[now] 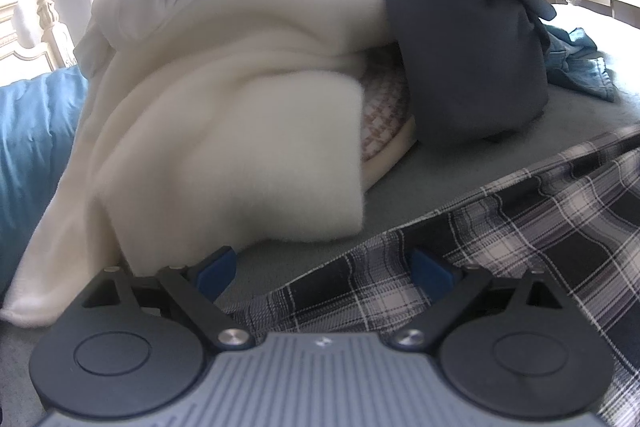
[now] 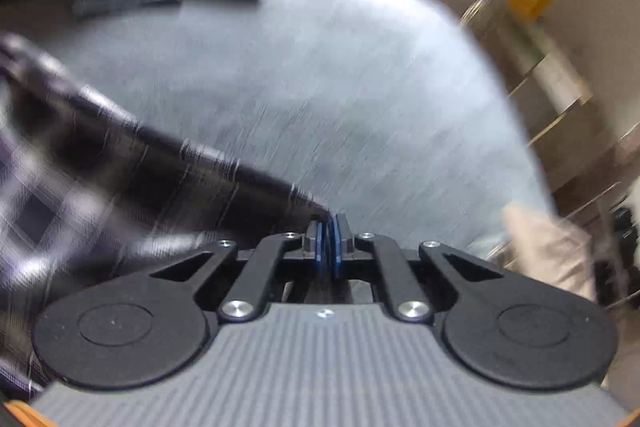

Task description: Fold clothes

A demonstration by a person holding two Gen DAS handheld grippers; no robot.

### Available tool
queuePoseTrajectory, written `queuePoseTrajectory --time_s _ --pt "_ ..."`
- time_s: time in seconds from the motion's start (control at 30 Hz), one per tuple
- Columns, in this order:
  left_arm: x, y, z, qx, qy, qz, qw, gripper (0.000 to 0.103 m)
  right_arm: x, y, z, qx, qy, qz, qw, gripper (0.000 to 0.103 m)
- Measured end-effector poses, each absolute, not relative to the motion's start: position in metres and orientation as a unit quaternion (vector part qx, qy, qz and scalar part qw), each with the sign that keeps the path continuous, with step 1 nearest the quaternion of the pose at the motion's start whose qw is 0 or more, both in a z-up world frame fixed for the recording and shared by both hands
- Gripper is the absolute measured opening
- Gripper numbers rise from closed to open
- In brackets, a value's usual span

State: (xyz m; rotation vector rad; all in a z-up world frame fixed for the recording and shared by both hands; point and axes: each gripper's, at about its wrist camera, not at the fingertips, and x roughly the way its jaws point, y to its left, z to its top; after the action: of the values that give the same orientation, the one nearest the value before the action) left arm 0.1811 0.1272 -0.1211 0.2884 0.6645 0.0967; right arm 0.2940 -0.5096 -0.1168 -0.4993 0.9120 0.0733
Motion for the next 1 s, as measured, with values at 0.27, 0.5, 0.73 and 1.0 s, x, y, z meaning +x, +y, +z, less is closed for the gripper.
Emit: queuePoseTrajectory --time_s 0.27,0.5,0.73,1.0 --pt "0.182 0.132 -0.123 0.132 0.325 0.042 0.935 0.096 0.258 -0.523 -0.065 -0.179 0.406 0.120 0.888 0.029" --pt "0.182 0.133 -0.124 0.127 0.325 0.043 0.936 0.096 0.279 -0.585 -0.066 -0.036 0.447 -0.045 0.893 0.052" --pt "0.182 0.131 -0.124 0.129 0.325 0.046 0.936 0.096 0.235 -0.662 -0.113 0.221 0.483 -0.153 0.833 0.053" --pt "0.183 0.131 -0.125 0.128 0.325 0.047 0.936 0.096 0.209 -0.682 -0.124 0.334 0.451 -0.176 0.809 0.053"
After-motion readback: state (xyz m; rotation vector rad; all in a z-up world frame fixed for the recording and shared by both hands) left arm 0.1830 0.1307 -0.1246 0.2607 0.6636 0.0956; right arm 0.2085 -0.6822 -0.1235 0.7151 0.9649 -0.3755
